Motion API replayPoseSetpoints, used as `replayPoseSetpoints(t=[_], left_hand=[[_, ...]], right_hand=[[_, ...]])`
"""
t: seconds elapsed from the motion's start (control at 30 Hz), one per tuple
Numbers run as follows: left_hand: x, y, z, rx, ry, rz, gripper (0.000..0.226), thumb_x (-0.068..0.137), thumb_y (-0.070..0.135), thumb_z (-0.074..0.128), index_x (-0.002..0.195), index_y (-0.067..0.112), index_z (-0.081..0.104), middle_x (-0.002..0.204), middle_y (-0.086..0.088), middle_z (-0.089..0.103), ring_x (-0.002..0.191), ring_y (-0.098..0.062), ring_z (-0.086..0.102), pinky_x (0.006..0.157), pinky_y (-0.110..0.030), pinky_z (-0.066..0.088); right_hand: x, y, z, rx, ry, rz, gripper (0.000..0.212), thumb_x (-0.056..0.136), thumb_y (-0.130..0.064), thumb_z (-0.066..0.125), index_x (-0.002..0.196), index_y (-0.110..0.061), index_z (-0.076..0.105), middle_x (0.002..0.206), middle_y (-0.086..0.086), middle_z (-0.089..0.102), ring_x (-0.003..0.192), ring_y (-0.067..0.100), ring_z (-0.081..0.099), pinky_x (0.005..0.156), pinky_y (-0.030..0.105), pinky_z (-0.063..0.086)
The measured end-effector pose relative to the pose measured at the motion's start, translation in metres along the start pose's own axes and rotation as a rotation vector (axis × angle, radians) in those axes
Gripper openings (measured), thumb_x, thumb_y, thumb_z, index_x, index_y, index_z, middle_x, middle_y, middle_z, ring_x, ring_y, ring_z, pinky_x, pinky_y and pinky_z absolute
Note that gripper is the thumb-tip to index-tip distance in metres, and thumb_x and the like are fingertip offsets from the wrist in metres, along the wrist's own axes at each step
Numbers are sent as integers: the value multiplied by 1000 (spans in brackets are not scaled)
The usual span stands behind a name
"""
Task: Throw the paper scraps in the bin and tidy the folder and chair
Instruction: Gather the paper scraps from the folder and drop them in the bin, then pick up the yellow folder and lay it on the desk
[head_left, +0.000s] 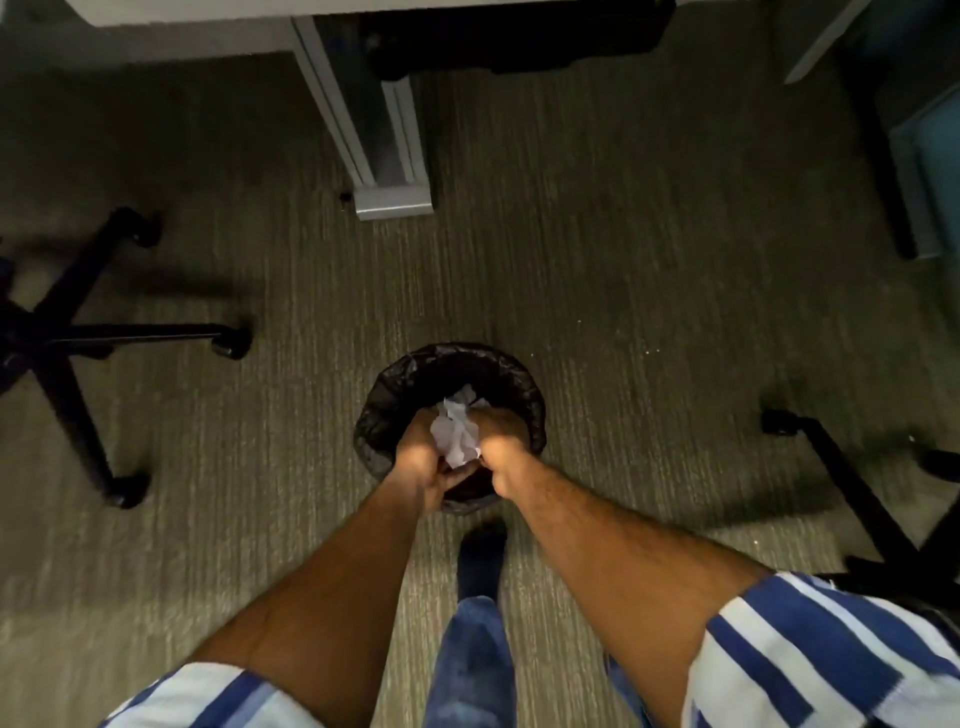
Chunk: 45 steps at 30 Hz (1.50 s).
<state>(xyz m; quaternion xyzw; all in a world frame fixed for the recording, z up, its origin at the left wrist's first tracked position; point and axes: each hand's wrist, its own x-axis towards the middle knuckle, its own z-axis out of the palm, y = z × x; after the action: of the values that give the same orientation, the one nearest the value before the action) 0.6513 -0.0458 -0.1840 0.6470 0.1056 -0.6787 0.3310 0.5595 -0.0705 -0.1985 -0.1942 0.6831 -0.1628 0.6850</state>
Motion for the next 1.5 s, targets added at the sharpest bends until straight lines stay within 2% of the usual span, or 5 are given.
replayPoseSetpoints(t=[0.23,0.37,0.53,0.73,1.5], left_hand=[[8,-1,-27,115,48,87,37,94,43,45,122,23,59,123,-3,64,109,-22,61,79,-40,55],[3,-2,-28,236,75,107,24,94,40,49,111,28,59,125,-5,61,108,-22,57,87,-45,52],[-5,-3,-8,454,123,189,33,96,16,53,127,8,56,114,-16,62,109,-32,59,78,-36,50],[-17,-1,31,897,74,332,37,93,9,55,130,6,58,131,-15,61,124,-31,57,93,-31,49],[-121,-141,347,1657,-608,664,40,90,22,61,129,24,56,91,17,61,82,6,58,66,-6,39]], right_hand=[[2,12,-18,-238,95,-117,16,86,-11,59,101,-13,64,112,10,67,86,15,60,77,29,50],[-3,13,-27,-338,104,-143,30,86,-6,61,114,4,61,119,20,64,107,31,61,82,37,49],[-16,13,-44,-152,113,-96,32,83,2,65,114,-3,61,116,15,63,100,22,59,58,11,46],[-32,10,-108,-388,140,-155,20,81,-9,68,101,-10,66,109,10,67,105,26,62,84,28,48],[-193,21,-462,-392,654,-364,17,82,-17,70,99,-16,69,99,-2,56,91,16,61,86,29,49]])
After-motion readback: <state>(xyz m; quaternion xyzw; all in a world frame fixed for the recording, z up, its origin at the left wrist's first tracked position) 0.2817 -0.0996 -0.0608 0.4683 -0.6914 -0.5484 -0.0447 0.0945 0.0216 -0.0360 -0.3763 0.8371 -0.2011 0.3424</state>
